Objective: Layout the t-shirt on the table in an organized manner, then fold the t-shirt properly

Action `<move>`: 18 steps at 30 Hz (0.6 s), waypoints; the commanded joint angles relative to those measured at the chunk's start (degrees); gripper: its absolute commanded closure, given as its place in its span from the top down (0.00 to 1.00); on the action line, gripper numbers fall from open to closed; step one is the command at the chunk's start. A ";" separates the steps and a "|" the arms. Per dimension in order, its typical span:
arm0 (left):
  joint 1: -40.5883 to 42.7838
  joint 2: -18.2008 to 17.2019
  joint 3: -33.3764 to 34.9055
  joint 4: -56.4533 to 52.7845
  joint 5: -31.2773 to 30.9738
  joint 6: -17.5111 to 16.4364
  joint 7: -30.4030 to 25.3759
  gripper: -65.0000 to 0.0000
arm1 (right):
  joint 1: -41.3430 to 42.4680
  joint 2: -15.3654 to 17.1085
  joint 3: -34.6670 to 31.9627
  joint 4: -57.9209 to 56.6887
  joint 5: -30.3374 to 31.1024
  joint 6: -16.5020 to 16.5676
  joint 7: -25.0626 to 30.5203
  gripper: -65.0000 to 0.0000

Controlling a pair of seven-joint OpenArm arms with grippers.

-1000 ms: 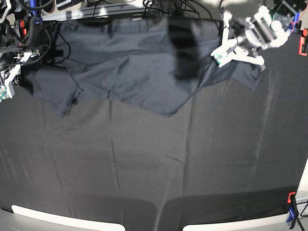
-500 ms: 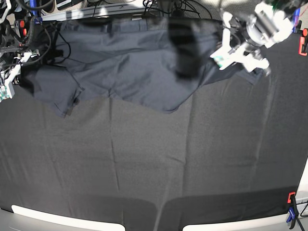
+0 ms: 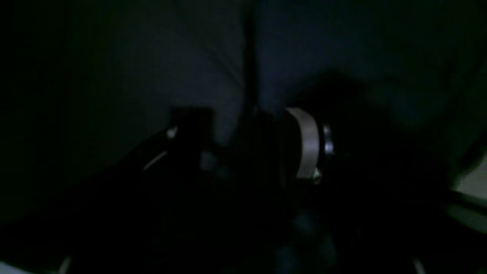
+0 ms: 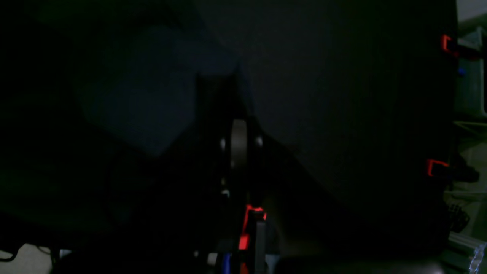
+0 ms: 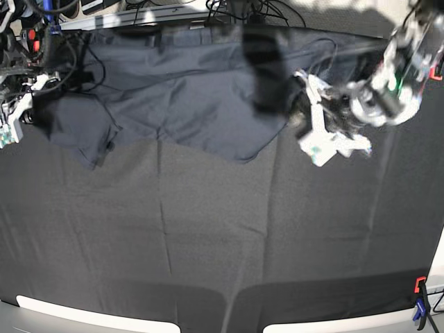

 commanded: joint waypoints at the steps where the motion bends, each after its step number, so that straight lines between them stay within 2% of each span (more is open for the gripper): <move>1: -1.20 0.59 -0.26 -1.01 -2.78 -2.03 -0.66 0.48 | 0.15 0.92 0.44 0.74 0.20 1.03 1.09 0.00; 3: -2.29 2.21 -0.26 -4.92 -4.13 -3.98 0.20 0.48 | 0.15 0.92 0.42 0.74 0.20 1.03 1.09 0.00; 6: -3.34 3.78 -0.26 -10.21 -4.07 -4.00 1.11 0.42 | 0.15 0.92 0.44 0.74 0.20 1.03 1.09 0.00; 8: -3.48 4.17 -0.26 -12.96 -4.00 -4.02 0.20 0.27 | 0.15 0.92 0.44 0.74 0.20 1.03 1.14 0.00; 10: -3.48 4.15 -0.26 -14.60 -2.43 -4.00 -0.63 0.04 | 0.15 0.92 0.44 0.74 0.20 1.03 1.14 0.00; 11: -3.58 4.13 -0.26 -14.84 -1.53 -4.00 -0.61 0.00 | 0.15 0.92 0.42 0.74 0.20 1.03 1.14 0.00; 16: -3.96 3.67 -0.28 -13.22 -1.55 -3.96 1.33 0.00 | 0.15 0.92 0.44 0.74 0.20 1.03 1.16 0.00; 18: -3.91 3.67 -0.26 -11.85 -2.21 -3.76 2.60 0.14 | 0.15 0.92 0.44 0.74 0.20 1.03 1.16 0.00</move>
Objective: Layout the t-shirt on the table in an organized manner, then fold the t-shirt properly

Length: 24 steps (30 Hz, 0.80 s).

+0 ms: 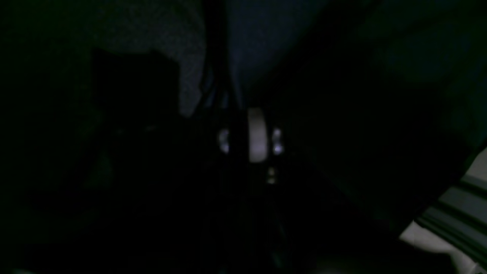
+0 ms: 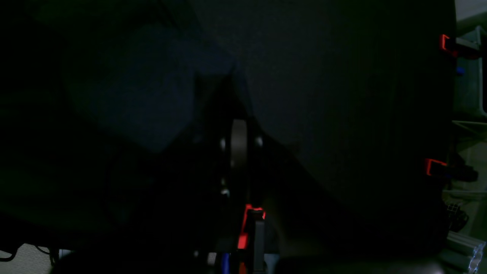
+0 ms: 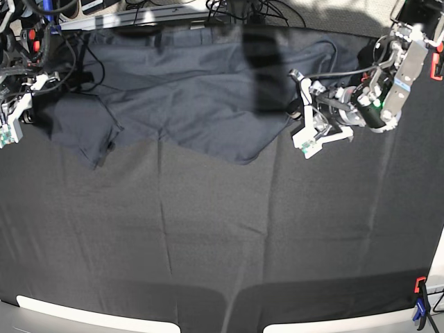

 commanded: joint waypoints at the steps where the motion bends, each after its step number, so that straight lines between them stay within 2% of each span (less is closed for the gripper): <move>1: -0.92 -0.48 -0.37 1.84 -1.20 -0.02 0.00 0.23 | 0.15 0.98 0.42 0.74 0.35 1.03 1.14 0.00; 3: -0.92 -0.46 -0.37 3.19 -1.27 -0.02 -0.11 0.39 | 0.15 0.98 0.42 0.74 0.35 1.03 1.16 0.00; 5: -0.90 -0.48 -0.37 4.59 -1.25 0.15 -0.04 0.46 | 0.15 0.98 0.42 0.74 0.35 1.03 1.14 0.00; 10: -0.74 -0.48 -0.37 7.39 1.18 1.57 1.44 0.46 | 0.13 0.98 0.42 0.74 0.35 1.03 1.09 0.00; 14: -0.59 -0.50 -0.37 7.37 7.65 5.20 1.75 0.45 | 0.13 0.98 0.39 0.74 0.35 1.03 1.09 0.00; 16: -0.57 -0.50 -0.37 7.30 7.78 6.25 2.75 0.45 | 0.13 0.98 0.42 0.74 0.35 1.03 1.09 0.00; 24: 1.99 -0.48 -0.37 7.30 7.82 6.19 5.03 0.45 | 0.15 0.98 0.42 0.74 0.35 1.03 1.11 0.00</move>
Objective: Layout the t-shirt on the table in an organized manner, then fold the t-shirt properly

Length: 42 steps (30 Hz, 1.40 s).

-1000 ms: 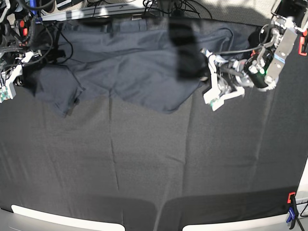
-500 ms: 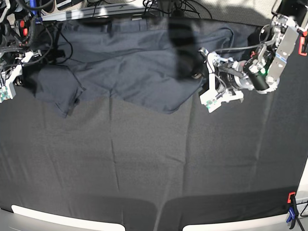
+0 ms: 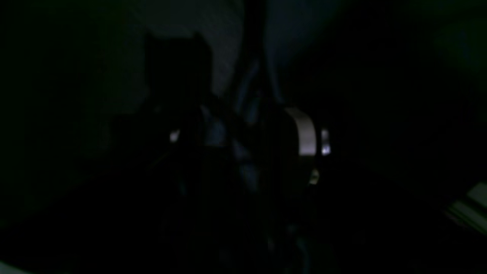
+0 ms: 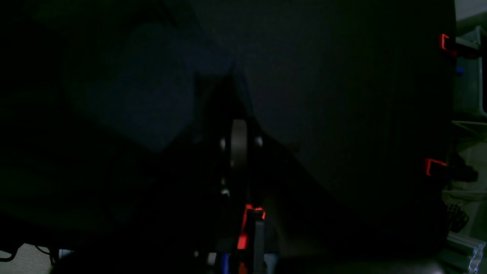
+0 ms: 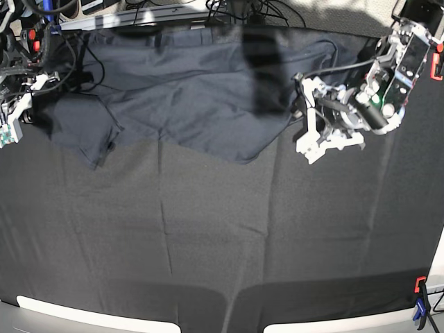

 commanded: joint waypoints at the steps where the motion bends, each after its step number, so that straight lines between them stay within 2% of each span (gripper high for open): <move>1: 0.04 -0.48 -0.37 0.87 -0.04 0.09 -0.87 0.43 | 0.13 0.98 0.42 0.74 0.39 1.03 1.11 0.00; 6: 4.70 -0.46 -0.37 0.87 10.38 -0.92 -10.88 0.20 | 0.13 0.98 0.42 0.74 0.37 1.03 1.11 0.00; 9: 5.40 -0.46 -0.37 0.92 11.54 -0.90 -14.51 0.00 | 0.15 0.98 0.42 0.74 0.39 1.03 1.16 0.00; 11: 4.17 -0.44 -0.37 1.07 13.00 -0.90 -15.61 0.00 | 0.15 0.98 0.39 0.74 0.39 1.03 1.22 0.00; 16: -3.50 -0.46 -0.39 2.14 22.77 -0.68 -21.14 0.00 | 0.15 0.98 0.42 0.74 0.39 1.03 1.33 0.00; 20: -11.63 -0.46 -0.37 2.14 24.74 0.00 -24.06 0.00 | 0.13 0.98 0.42 0.74 0.39 1.03 1.31 0.00; 24: -17.86 -0.46 -0.37 2.14 24.74 6.25 -23.10 0.00 | 0.13 0.98 0.42 0.74 0.39 1.01 1.29 0.00; 26: -19.17 -0.46 -0.37 2.16 24.37 8.46 -20.94 0.00 | 0.13 0.96 0.39 0.74 0.39 1.03 1.29 0.00; 31: -16.85 -0.48 -0.37 2.67 16.94 8.72 -9.31 0.00 | 0.13 0.96 0.42 0.74 0.39 1.03 1.16 0.00; 35: -9.40 -0.48 -0.37 6.45 15.04 6.97 -5.07 0.00 | 0.13 0.96 0.39 0.74 0.37 1.03 1.14 0.00; 40: 2.27 -0.48 -0.37 15.37 13.00 0.28 -0.63 0.00 | 0.13 0.98 0.42 0.74 0.37 1.03 1.16 0.00; 42: 6.10 -0.48 -0.37 18.25 12.61 -0.96 1.64 0.00 | 0.13 0.98 0.42 0.74 0.39 1.03 1.16 0.00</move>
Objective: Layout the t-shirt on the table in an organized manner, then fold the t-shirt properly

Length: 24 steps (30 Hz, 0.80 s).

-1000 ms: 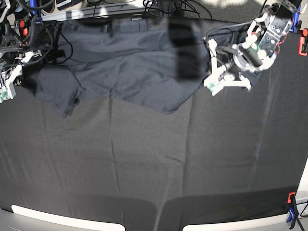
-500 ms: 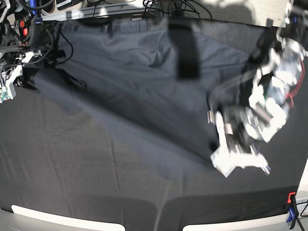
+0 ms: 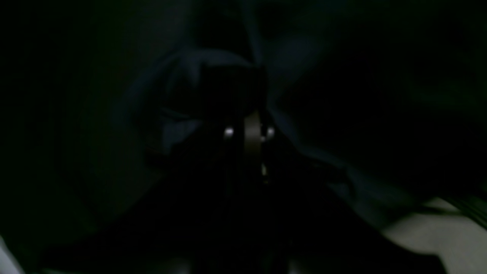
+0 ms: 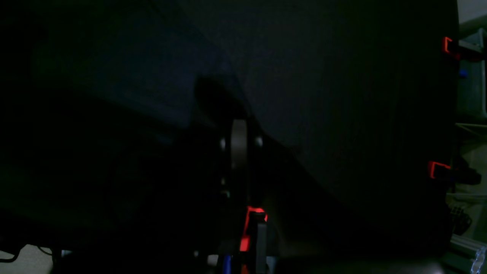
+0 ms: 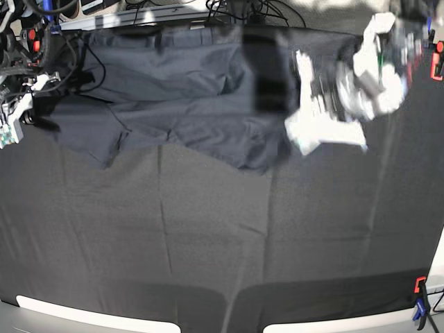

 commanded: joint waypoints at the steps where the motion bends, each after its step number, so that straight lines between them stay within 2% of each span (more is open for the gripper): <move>1: 0.85 -0.39 -0.37 1.62 0.59 0.04 -0.17 0.00 | 0.22 1.11 0.44 0.74 -0.20 1.03 0.98 0.00; 8: 7.85 -0.39 -0.37 1.46 0.57 0.07 -0.17 0.00 | 0.22 1.11 0.44 0.74 -0.20 1.03 1.01 0.00; 9: 8.61 -0.39 -0.37 1.46 0.57 0.07 -0.17 0.10 | 0.22 1.11 0.44 0.74 -0.20 1.03 1.03 0.00; 11: 9.94 -0.37 -0.37 1.46 0.61 0.07 -0.28 0.37 | 0.22 1.11 0.44 0.74 -0.20 1.03 1.14 0.00; 12: 10.36 -0.37 -0.37 1.46 0.59 0.26 -0.48 0.44 | 0.22 1.11 0.44 0.74 -0.22 1.03 1.16 0.00; 13: 10.86 -0.37 -0.37 1.46 0.61 1.86 -0.66 0.46 | 0.22 1.11 0.44 0.74 -0.20 1.03 1.16 0.00; 16: 11.41 -0.39 -0.37 1.55 1.40 6.08 -0.48 0.46 | 0.22 1.11 0.44 0.74 -0.20 1.03 1.18 0.00; 21: 11.39 -0.39 -0.37 5.38 7.87 6.21 0.55 0.46 | 0.22 1.11 0.44 0.74 -0.20 1.03 1.18 0.00; 24: 11.72 -0.68 -0.37 12.00 8.17 6.27 2.40 0.46 | 0.22 1.11 0.44 0.74 -0.20 1.03 1.18 0.00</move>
